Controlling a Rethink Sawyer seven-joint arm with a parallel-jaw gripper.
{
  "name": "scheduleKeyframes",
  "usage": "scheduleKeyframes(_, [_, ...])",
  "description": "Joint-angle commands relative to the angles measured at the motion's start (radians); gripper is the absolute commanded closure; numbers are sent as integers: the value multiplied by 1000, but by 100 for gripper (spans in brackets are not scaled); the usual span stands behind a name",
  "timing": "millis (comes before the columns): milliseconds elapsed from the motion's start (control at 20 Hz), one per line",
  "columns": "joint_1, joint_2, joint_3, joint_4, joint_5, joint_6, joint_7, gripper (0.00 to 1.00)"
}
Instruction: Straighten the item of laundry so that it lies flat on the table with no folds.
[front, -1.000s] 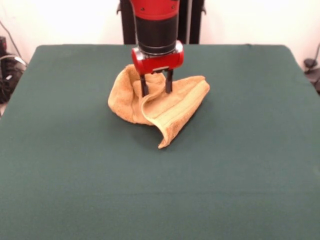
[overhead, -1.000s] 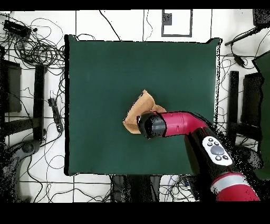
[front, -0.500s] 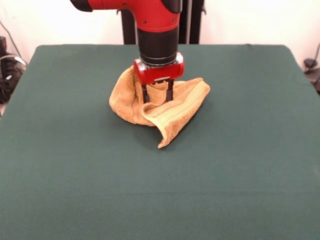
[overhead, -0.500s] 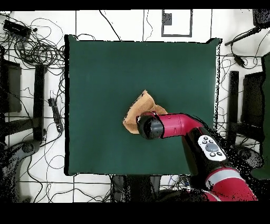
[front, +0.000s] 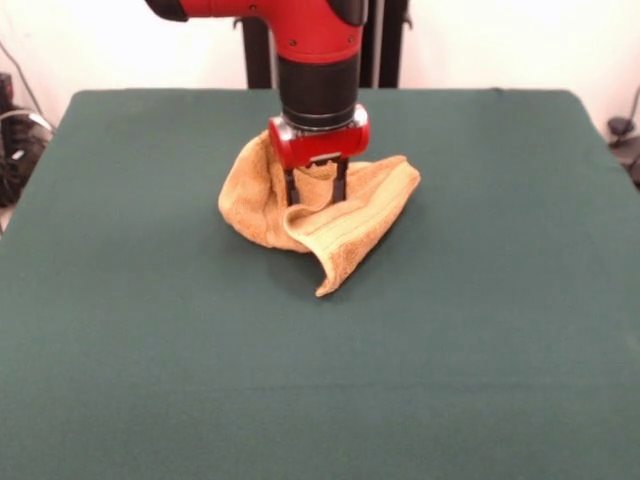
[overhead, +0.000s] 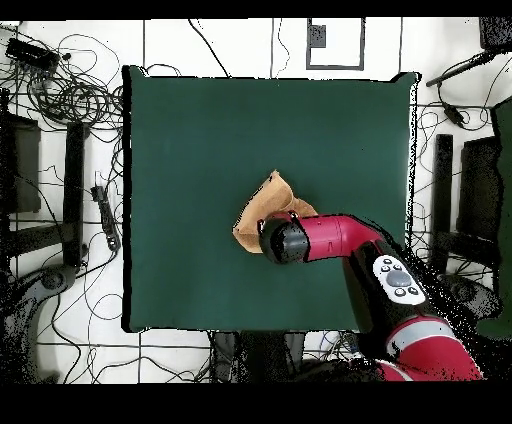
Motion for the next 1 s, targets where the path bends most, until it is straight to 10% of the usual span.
scheduleKeyframes(50, [33, -1, 8, 14, -2, 19, 82, 0])
scheduleKeyframes(1000, [43, -43, -3, 53, 20, 14, 119, 0])
